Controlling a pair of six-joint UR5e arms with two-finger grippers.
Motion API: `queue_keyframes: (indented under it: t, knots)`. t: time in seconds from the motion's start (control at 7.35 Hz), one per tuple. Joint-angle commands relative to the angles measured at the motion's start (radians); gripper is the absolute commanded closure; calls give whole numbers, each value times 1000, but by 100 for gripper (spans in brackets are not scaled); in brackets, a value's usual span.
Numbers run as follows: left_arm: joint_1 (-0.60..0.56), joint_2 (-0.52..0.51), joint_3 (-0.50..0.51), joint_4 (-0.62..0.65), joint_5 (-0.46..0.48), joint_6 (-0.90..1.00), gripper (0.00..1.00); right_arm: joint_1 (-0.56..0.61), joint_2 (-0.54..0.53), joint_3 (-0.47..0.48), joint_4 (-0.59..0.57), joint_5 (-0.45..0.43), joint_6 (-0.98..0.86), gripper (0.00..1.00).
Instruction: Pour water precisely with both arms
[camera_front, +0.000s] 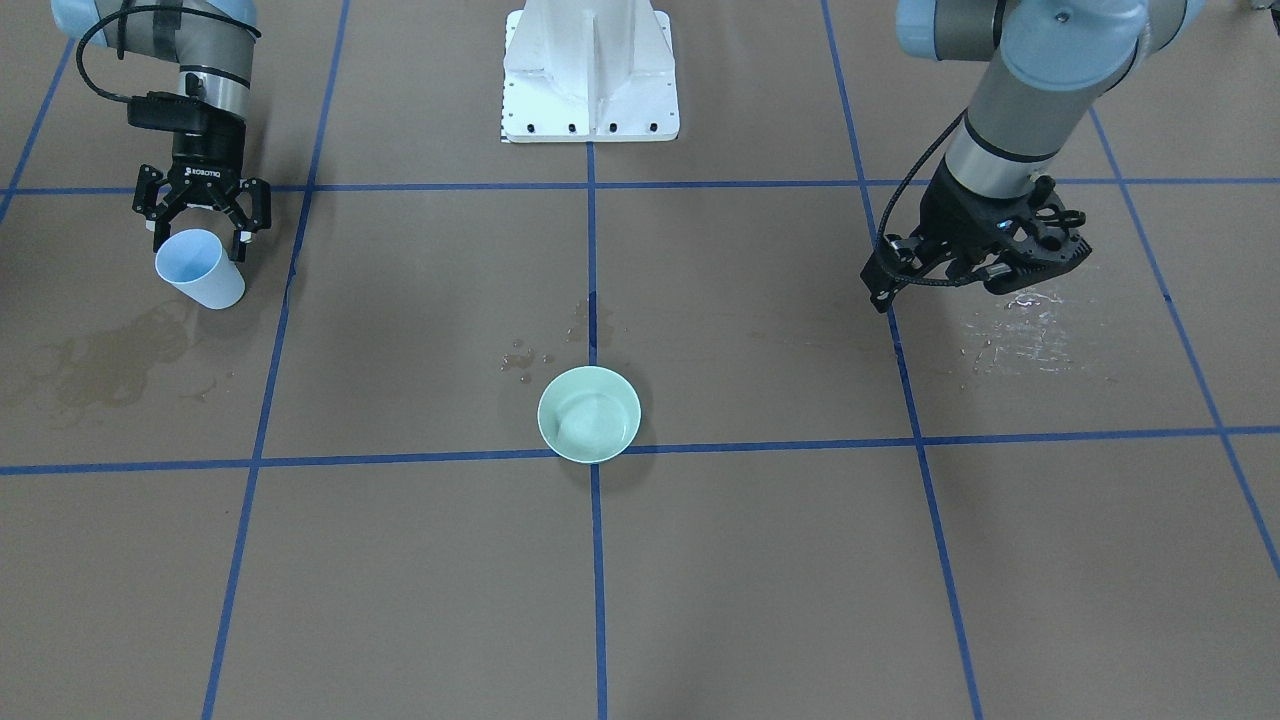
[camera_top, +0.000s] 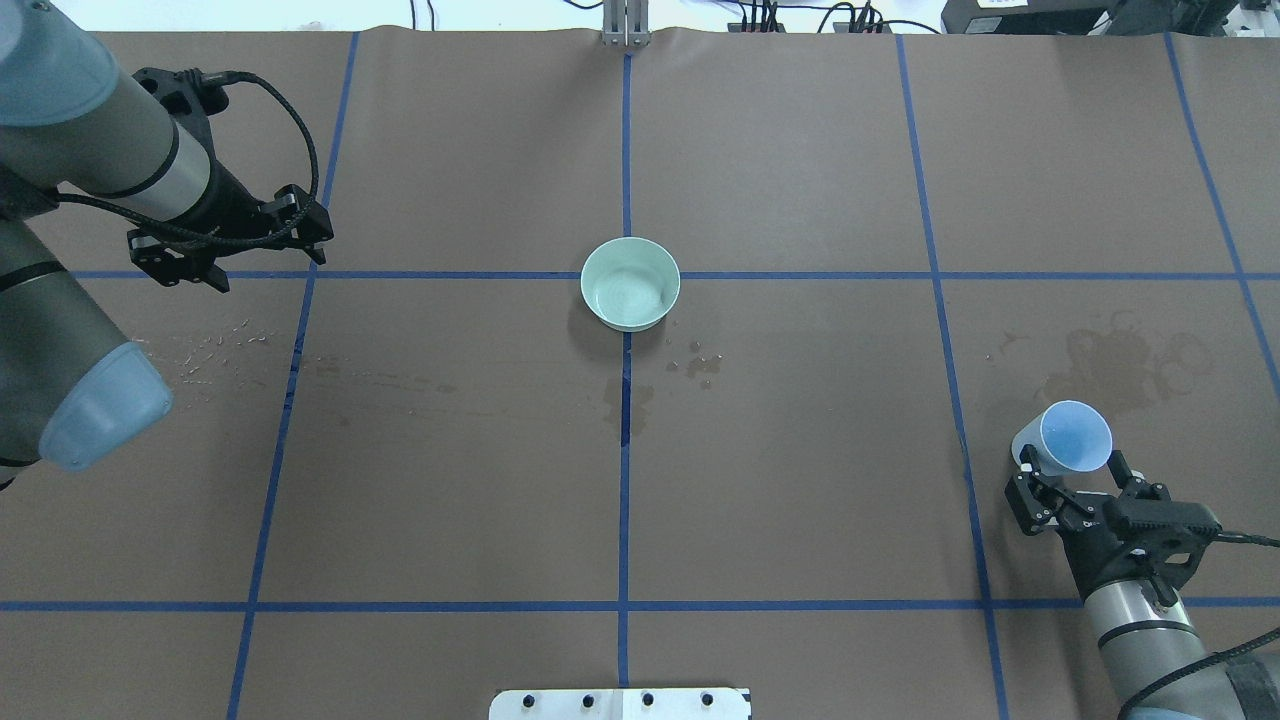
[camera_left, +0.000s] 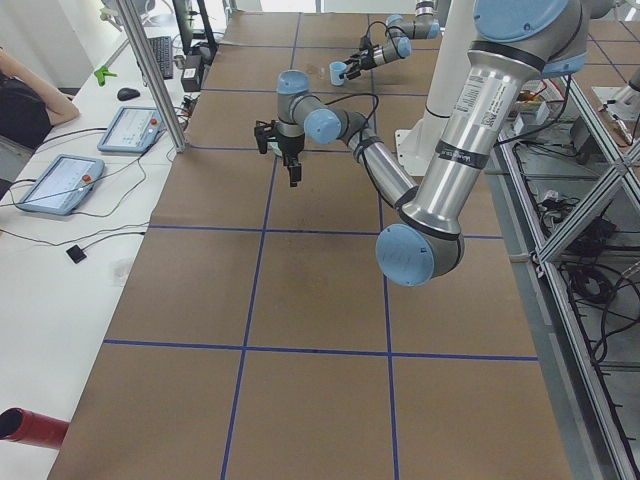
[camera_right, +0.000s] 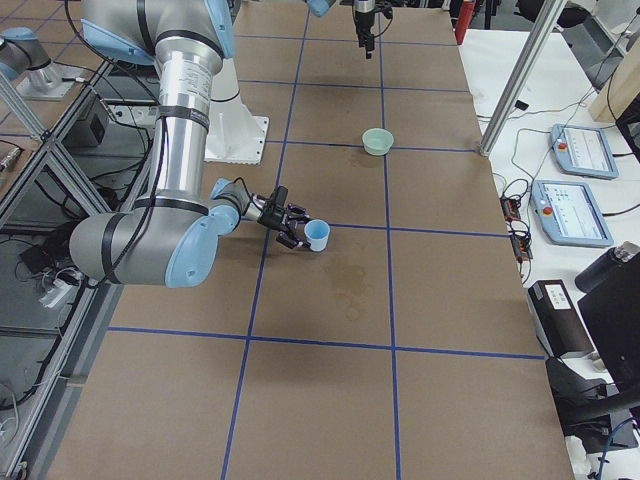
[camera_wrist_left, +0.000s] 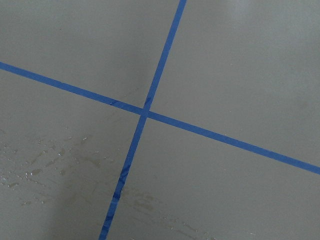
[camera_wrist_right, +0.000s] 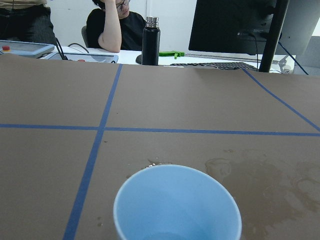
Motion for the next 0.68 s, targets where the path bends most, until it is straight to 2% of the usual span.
queue_keyframes:
  t: [0.0, 0.54]
  knots:
    - [1, -1, 2, 0, 0, -1, 0, 30, 11, -24, 1, 30, -8, 1]
    - [1, 0, 3, 0, 0, 0, 0, 31, 14, -32, 3, 33, -8, 1]
